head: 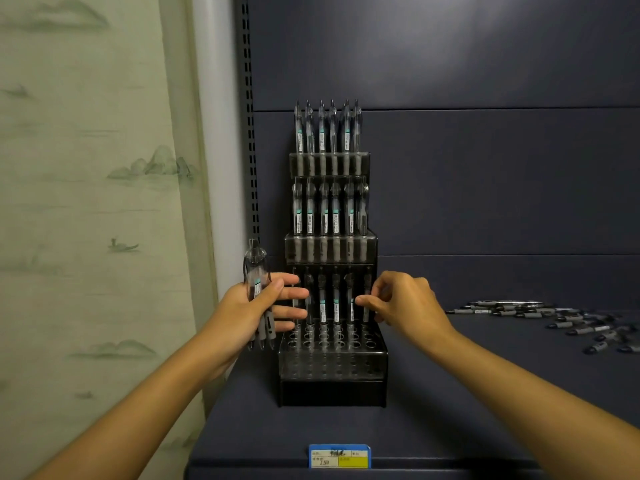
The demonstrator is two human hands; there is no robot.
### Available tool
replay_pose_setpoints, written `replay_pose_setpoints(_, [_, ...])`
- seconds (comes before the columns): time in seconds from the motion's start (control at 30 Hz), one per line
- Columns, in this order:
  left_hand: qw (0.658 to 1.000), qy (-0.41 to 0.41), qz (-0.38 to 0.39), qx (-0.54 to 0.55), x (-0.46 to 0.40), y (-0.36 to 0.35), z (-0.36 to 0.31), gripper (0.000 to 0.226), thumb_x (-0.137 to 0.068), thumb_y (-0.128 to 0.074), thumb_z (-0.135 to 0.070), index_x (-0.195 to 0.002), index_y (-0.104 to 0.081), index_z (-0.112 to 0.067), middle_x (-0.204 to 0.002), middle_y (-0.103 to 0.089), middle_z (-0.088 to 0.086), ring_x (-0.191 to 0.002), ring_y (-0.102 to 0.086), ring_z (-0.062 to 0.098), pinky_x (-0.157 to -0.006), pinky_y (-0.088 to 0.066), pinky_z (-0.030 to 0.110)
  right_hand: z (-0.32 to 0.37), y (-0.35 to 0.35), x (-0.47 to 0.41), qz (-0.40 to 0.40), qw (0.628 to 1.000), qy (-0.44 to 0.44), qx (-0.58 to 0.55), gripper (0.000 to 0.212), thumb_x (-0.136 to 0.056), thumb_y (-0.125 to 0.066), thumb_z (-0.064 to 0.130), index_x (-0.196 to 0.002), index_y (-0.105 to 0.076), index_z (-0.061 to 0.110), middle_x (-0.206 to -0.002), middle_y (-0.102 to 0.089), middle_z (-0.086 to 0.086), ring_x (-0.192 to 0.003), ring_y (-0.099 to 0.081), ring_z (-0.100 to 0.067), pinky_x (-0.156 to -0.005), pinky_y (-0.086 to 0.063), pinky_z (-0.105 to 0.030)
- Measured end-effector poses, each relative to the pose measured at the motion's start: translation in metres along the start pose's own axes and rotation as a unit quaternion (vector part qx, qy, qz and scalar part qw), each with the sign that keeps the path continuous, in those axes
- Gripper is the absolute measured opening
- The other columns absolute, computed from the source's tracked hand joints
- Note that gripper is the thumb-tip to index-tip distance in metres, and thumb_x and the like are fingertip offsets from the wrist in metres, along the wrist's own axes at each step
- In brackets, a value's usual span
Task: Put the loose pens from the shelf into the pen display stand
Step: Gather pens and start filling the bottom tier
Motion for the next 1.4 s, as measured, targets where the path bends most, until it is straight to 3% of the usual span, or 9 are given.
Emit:
replay_pose_setpoints(0.13, [1.000,-0.003,0.003,0.000,0.000,0.001,-0.002,0.026,-0.099,-0.046,-0.023,-0.115,-0.064,-0.012,-0.106,-0.075,0.009,-0.085,-0.074,0.024,-0.074,-0.061,0.031,0.006,0.011,0.003,-0.019,1.000,0.001,0.004,0.037,-0.077,-0.073,0.056,-0.075,-0.059,0.021,-0.064,-0.067,0.003,-0.062,-0.067,-0.008,-0.068,-0.060,-0.034])
replay_pose_setpoints(0.3, [0.999,-0.019,0.029,0.004,0.002,-0.007,-0.009,0.034,-0.091,-0.051,-0.031,-0.117,-0.064,-0.013,-0.109,-0.075,0.007,-0.091,-0.074,0.027,-0.075,-0.061,0.031,0.066,0.031,0.010,-0.017,0.990,0.085,-0.114,0.023,-0.087,-0.070,0.045,-0.082,-0.069,0.023,-0.065,-0.065,0.005,-0.056,-0.057,-0.001,-0.058,-0.046,-0.015])
replay_pose_setpoints(0.4, [0.998,-0.029,0.055,0.002,0.004,-0.021,-0.018,0.033,-0.089,-0.051,-0.032,-0.116,-0.065,-0.017,-0.107,-0.075,0.006,-0.091,-0.074,0.028,-0.073,-0.061,0.030,0.106,0.025,0.016,0.029,0.981,0.138,-0.136,0.022,-0.088,-0.069,0.045,-0.101,-0.072,0.028,-0.082,-0.069,0.010,-0.074,-0.062,0.001,-0.068,-0.049,-0.013])
replay_pose_setpoints(0.53, [0.995,-0.036,0.083,-0.027,0.011,-0.037,-0.025,0.021,-0.099,-0.044,-0.022,-0.108,-0.063,-0.017,-0.076,-0.076,0.004,-0.070,-0.074,0.016,-0.052,-0.052,0.015,0.127,0.006,0.021,0.097,0.970,0.158,-0.155,0.035,-0.091,-0.066,0.044,-0.122,-0.066,0.029,-0.104,-0.068,0.014,-0.094,-0.064,-0.001,-0.084,-0.053,-0.019])
replay_pose_setpoints(0.77, [0.991,-0.014,0.124,-0.058,0.016,-0.040,-0.016,0.020,-0.101,-0.042,-0.017,-0.107,-0.060,-0.015,-0.078,-0.077,-0.003,-0.070,-0.074,0.010,-0.057,-0.052,0.014,0.128,-0.006,0.025,0.117,0.955,0.137,-0.235,0.009,-0.095,-0.065,0.030,-0.095,-0.073,0.026,-0.083,-0.072,0.005,-0.082,-0.070,-0.008,-0.081,-0.059,-0.033])
replay_pose_setpoints(0.83, [0.992,-0.010,0.118,-0.045,0.017,-0.035,-0.016,0.021,-0.101,-0.042,-0.017,-0.104,-0.062,-0.011,-0.078,-0.077,0.000,-0.071,-0.074,0.009,-0.059,-0.053,0.014,0.129,-0.005,0.022,0.101,0.952,0.128,-0.259,0.011,-0.095,-0.064,0.028,-0.095,-0.073,0.023,-0.085,-0.073,0.005,-0.085,-0.071,-0.009,-0.083,-0.059,-0.037])
replay_pose_setpoints(1.0, [0.996,0.010,0.091,-0.003,0.014,-0.008,-0.006,0.032,-0.097,-0.044,-0.025,-0.123,-0.059,-0.015,-0.117,-0.072,0.005,-0.107,-0.070,0.024,-0.086,-0.059,0.031,0.132,0.029,0.004,-0.009,0.952,0.118,-0.284,0.013,-0.097,-0.061,0.027,-0.098,-0.072,0.022,-0.088,-0.076,0.004,-0.077,-0.074,-0.007,-0.072,-0.061,-0.032])
replay_pose_setpoints(1.17, [0.999,0.017,0.026,-0.024,0.015,0.029,0.003,0.029,-0.102,-0.042,-0.020,-0.122,-0.061,-0.015,-0.118,-0.072,0.001,-0.105,-0.070,0.023,-0.083,-0.060,0.029,0.115,0.039,-0.006,-0.043,0.950,0.076,-0.301,0.019,-0.097,-0.062,0.027,-0.107,-0.070,0.013,-0.088,-0.076,-0.002,-0.070,-0.075,-0.013,-0.070,-0.062,-0.032])
replay_pose_setpoints(1.4, [0.998,0.048,-0.040,-0.023,0.021,0.058,0.013,0.026,-0.103,-0.042,-0.015,-0.116,-0.065,-0.014,-0.110,-0.075,0.001,-0.098,-0.073,0.023,-0.078,-0.061,0.028,0.095,-0.002,-0.002,-0.017,0.980,0.066,-0.185,0.020,-0.097,-0.062,0.028,-0.107,-0.071,0.013,-0.090,-0.075,0.002,-0.069,-0.073,-0.006,-0.075,-0.062,-0.037])
Point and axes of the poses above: each hand's wrist, its own x-axis away from the middle knuckle, its own y-axis out of the back of the hand, z = x × y, the point moved 9 cm from there along -x, towards the middle knuckle
